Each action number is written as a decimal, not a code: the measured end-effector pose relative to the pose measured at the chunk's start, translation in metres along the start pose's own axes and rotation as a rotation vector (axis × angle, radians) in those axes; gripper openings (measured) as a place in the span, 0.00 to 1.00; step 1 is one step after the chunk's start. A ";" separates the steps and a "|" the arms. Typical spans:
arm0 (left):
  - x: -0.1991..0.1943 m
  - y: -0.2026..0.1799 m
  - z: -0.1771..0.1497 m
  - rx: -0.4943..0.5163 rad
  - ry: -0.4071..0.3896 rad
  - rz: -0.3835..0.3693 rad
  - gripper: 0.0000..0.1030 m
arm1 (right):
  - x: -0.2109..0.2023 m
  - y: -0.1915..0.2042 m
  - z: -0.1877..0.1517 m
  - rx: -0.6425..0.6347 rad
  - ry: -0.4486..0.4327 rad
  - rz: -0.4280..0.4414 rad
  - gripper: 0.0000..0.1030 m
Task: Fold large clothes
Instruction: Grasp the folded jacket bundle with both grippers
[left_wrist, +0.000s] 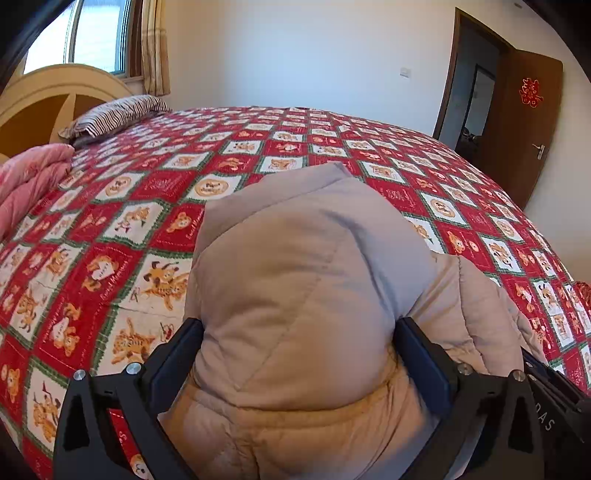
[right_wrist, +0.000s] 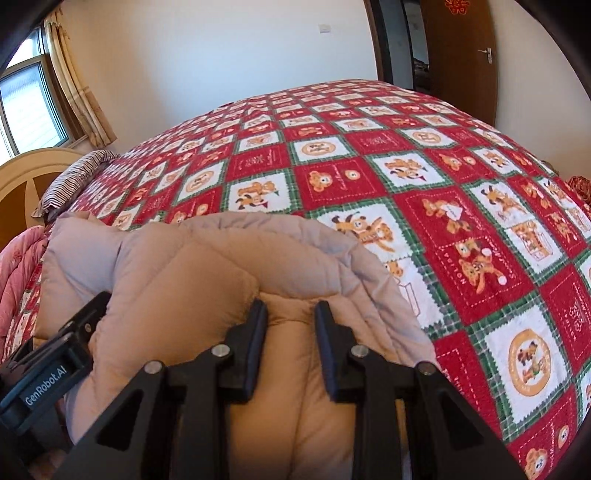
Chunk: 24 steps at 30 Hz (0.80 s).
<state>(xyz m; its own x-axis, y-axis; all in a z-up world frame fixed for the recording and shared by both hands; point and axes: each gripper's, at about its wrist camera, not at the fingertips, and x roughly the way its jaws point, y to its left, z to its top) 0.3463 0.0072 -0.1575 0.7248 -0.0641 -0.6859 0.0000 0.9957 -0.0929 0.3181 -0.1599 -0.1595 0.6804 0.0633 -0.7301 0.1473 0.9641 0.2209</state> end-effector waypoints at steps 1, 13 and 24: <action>0.001 0.000 0.000 0.001 0.003 0.001 0.99 | 0.001 0.000 0.000 0.001 0.001 -0.001 0.28; 0.012 -0.005 -0.001 0.004 0.023 0.016 0.99 | 0.013 0.003 0.000 -0.017 0.029 -0.033 0.28; 0.016 -0.007 -0.001 0.013 0.033 0.032 0.99 | 0.019 0.004 0.001 -0.027 0.038 -0.049 0.28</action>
<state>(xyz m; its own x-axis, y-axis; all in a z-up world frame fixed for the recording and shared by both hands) 0.3573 -0.0010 -0.1681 0.7016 -0.0342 -0.7117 -0.0138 0.9980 -0.0615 0.3322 -0.1552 -0.1718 0.6448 0.0256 -0.7639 0.1597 0.9729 0.1674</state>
